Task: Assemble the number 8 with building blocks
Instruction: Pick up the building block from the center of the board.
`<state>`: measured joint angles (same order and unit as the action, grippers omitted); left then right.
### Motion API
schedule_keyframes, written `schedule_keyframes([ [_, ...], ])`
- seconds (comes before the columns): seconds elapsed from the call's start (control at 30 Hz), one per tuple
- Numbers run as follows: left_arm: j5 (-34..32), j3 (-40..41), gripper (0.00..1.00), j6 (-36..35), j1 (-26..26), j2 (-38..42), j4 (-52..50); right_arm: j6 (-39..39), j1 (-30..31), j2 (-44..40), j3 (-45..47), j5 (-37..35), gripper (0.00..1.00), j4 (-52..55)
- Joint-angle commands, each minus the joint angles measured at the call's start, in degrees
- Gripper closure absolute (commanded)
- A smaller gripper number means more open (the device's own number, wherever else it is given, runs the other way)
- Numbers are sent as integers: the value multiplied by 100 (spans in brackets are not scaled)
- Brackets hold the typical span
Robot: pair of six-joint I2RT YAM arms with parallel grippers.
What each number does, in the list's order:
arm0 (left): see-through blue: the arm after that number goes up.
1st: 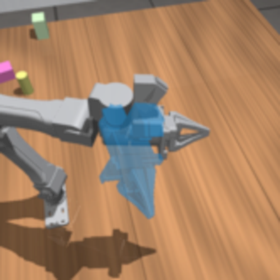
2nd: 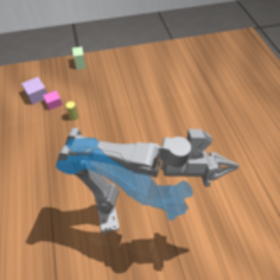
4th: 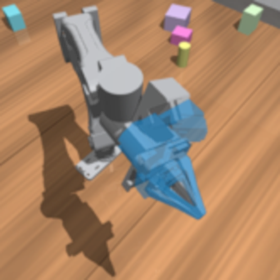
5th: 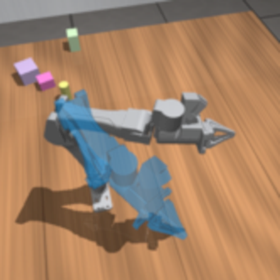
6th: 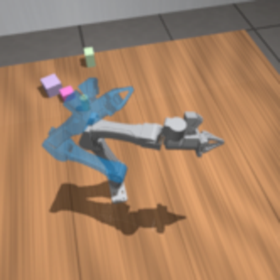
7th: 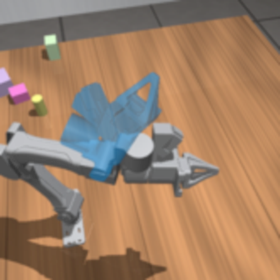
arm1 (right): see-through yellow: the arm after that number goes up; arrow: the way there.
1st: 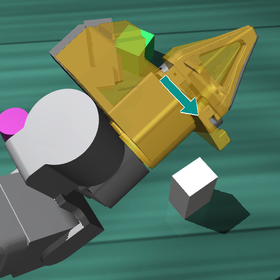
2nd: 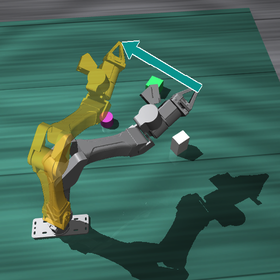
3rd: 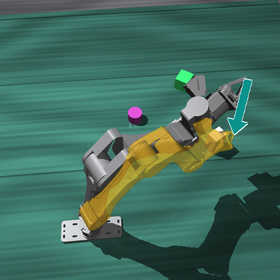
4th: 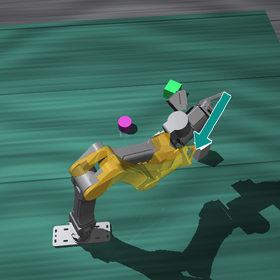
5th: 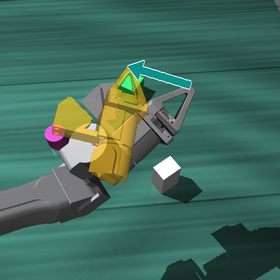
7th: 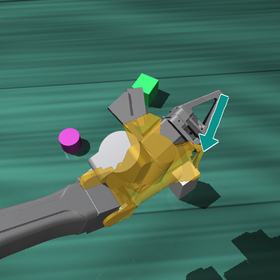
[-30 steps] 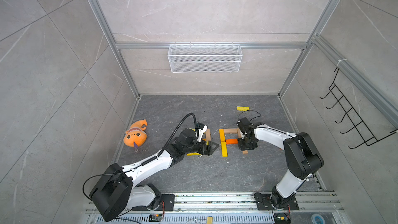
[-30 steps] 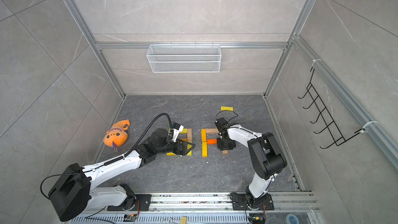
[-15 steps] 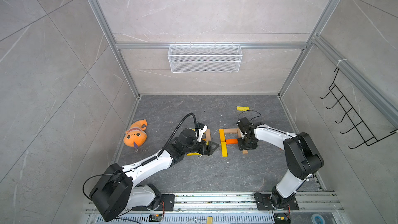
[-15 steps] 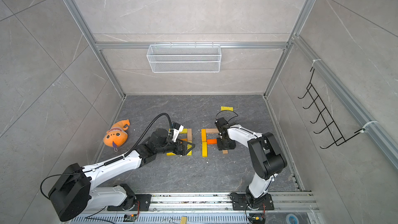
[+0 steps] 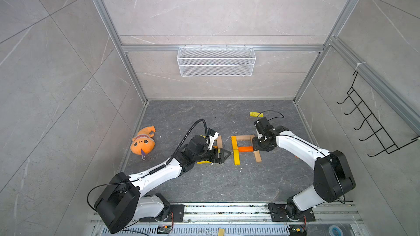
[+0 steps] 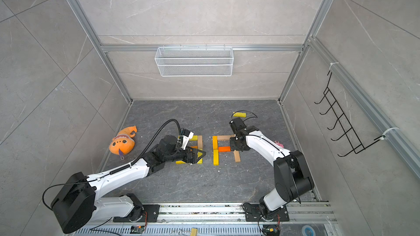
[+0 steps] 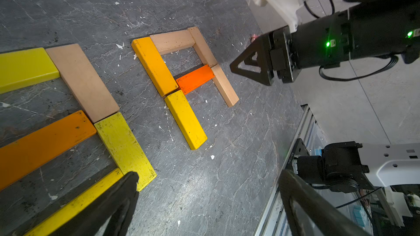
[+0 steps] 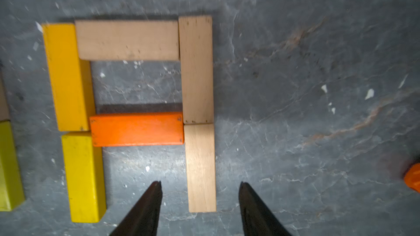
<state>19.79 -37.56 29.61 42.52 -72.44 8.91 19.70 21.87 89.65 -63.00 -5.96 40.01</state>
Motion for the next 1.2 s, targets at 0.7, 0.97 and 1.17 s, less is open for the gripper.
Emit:
schedule_keyframes([
  [0.7,-280,-487,1,103,52,210,-680,-373,-1534,2115,-2287,819,11,-1371],
  [0.97,-403,-870,1,112,104,-75,-922,-878,-1540,2854,-3018,598,7,-1318],
  [1.17,-493,-1107,1,128,131,-215,-1167,-1003,-1545,3409,-3630,530,4,-1206],
])
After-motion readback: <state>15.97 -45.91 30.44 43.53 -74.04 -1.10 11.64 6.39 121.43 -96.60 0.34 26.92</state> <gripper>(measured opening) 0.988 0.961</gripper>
